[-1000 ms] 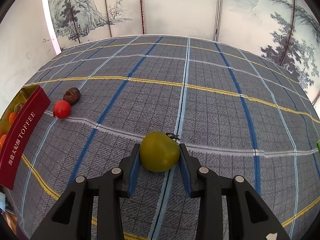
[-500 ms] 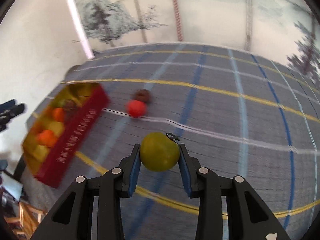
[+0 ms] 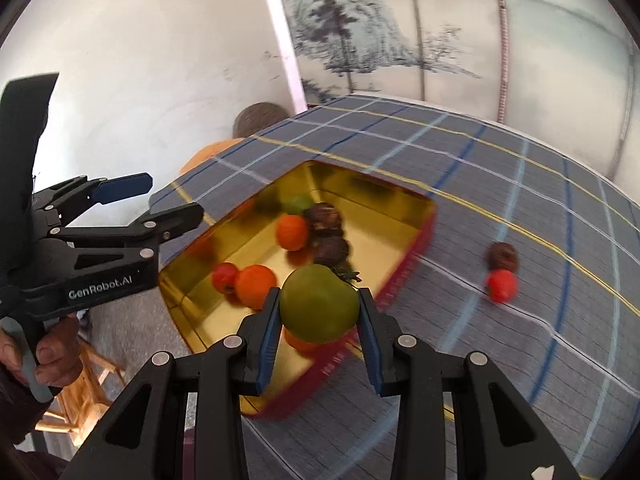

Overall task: Organize fruits
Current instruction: 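Carry the yellow-green fruit in the right gripper over the tin and release it, then grasp the last brown fruit with the left gripper while the right gripper grasps the red tomato, then lower the brown fruit in the left gripper into the tin and release it, then carry the red tomato in the right gripper over the tin and release it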

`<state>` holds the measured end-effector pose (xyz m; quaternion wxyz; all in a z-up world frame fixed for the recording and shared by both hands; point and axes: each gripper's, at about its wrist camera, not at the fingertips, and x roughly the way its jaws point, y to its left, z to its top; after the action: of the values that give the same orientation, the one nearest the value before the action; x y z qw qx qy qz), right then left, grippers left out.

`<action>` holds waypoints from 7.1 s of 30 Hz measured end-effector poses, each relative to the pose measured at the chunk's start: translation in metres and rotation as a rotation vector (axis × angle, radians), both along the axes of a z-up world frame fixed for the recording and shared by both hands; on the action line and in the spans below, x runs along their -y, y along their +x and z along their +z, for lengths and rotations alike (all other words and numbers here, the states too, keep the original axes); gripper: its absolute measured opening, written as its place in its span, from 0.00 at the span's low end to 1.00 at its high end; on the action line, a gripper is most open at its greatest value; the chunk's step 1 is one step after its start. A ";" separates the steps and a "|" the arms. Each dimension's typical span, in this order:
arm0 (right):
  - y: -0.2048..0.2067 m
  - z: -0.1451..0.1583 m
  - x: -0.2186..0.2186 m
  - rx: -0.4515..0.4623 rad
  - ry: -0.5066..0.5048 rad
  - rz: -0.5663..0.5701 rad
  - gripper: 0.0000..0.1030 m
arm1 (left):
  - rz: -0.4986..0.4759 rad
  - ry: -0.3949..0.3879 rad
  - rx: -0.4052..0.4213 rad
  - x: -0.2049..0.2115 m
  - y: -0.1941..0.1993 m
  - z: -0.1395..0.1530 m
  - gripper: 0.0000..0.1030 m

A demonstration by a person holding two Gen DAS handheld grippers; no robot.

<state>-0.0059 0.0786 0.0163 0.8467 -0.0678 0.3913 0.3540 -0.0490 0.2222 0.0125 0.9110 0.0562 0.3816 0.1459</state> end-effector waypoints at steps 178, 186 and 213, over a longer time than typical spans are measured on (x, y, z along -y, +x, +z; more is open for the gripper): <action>0.037 -0.059 0.192 0.033 -0.171 -0.527 0.29 | -0.105 -0.015 -0.027 0.036 -0.012 -0.029 0.57; 0.020 -0.030 0.142 0.063 -0.106 -0.398 0.29 | -0.073 -0.021 -0.004 0.022 -0.018 -0.025 0.58; -0.004 -0.004 -0.043 0.042 -0.025 0.027 0.29 | 0.024 -0.067 0.052 -0.023 -0.037 -0.025 0.64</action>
<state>-0.0101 0.1221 0.0121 0.8489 -0.0912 0.3771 0.3589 -0.0861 0.2452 -0.0125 0.9201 0.0174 0.3633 0.1453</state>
